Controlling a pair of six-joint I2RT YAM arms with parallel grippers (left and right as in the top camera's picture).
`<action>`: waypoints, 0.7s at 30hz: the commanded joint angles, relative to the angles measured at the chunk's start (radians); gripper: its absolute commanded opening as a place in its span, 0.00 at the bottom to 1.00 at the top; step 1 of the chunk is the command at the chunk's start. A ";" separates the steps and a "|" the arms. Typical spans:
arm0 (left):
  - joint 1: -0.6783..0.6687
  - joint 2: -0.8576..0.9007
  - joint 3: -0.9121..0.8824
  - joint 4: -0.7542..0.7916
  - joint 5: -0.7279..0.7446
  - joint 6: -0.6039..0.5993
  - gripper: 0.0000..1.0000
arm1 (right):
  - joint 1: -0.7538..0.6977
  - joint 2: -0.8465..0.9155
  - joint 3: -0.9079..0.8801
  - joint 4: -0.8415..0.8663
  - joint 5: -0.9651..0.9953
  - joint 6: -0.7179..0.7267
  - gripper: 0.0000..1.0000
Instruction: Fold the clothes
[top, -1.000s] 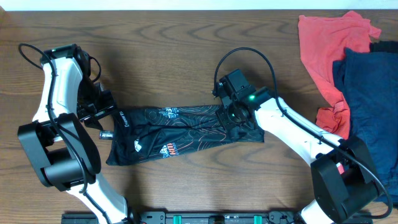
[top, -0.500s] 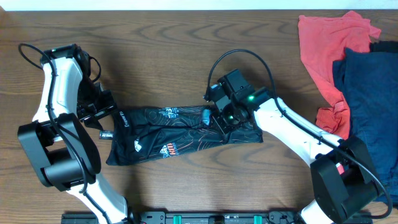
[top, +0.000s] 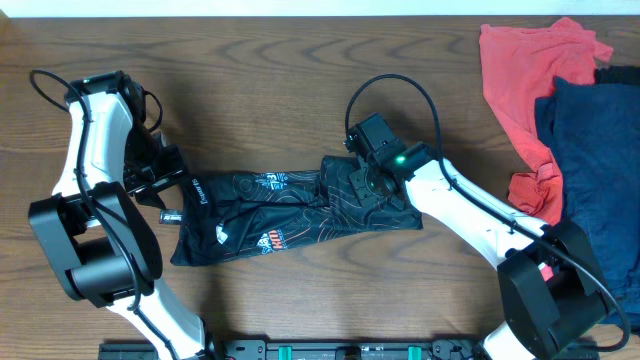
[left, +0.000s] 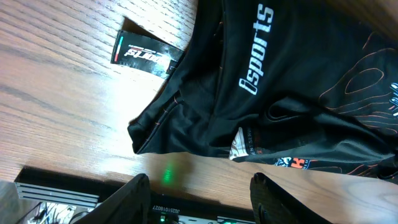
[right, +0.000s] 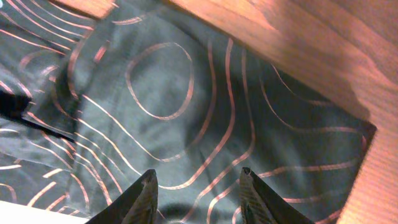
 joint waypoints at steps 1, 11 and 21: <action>-0.002 -0.005 -0.006 -0.002 -0.001 -0.005 0.55 | 0.007 0.002 0.013 -0.021 0.045 0.040 0.38; -0.002 -0.004 -0.058 0.028 -0.001 -0.005 0.79 | -0.067 -0.016 0.016 -0.053 0.132 0.134 0.42; -0.002 -0.003 -0.285 0.257 0.052 0.019 0.91 | -0.165 -0.037 0.015 -0.087 0.105 0.134 0.45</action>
